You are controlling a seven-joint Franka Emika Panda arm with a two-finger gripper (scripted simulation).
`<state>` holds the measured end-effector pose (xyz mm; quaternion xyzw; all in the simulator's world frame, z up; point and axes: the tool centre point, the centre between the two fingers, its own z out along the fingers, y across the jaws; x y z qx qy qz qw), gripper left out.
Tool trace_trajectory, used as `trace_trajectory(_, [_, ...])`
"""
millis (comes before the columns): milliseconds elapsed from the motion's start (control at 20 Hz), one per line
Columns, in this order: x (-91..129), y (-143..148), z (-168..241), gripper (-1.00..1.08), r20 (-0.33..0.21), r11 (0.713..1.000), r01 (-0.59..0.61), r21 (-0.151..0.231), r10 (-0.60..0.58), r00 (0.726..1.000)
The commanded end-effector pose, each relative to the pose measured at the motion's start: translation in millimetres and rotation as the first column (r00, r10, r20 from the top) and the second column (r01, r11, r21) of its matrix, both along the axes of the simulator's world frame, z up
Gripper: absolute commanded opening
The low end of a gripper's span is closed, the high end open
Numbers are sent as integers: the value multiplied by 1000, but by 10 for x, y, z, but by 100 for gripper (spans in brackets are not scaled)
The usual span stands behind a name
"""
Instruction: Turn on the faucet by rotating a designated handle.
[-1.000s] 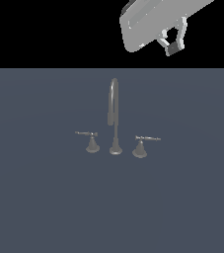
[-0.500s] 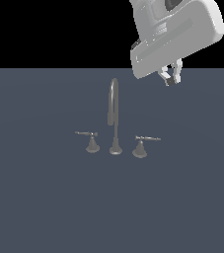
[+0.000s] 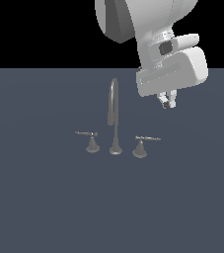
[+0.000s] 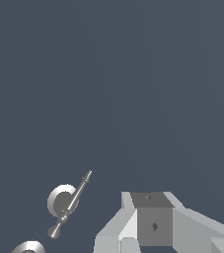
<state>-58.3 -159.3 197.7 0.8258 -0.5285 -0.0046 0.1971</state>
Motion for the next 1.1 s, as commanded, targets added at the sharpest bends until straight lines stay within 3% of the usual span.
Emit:
trace_trajectory(0, [49, -16, -160, -100, 22, 999, 42, 7, -42, 999])
trace_trajectory(550, [249, 0, -783, -100, 124, 969, 231, 91, -241, 963])
trace_trajectory(1050, [437, 84, -1175, -100, 194, 890, 398, 221, -440, 877])
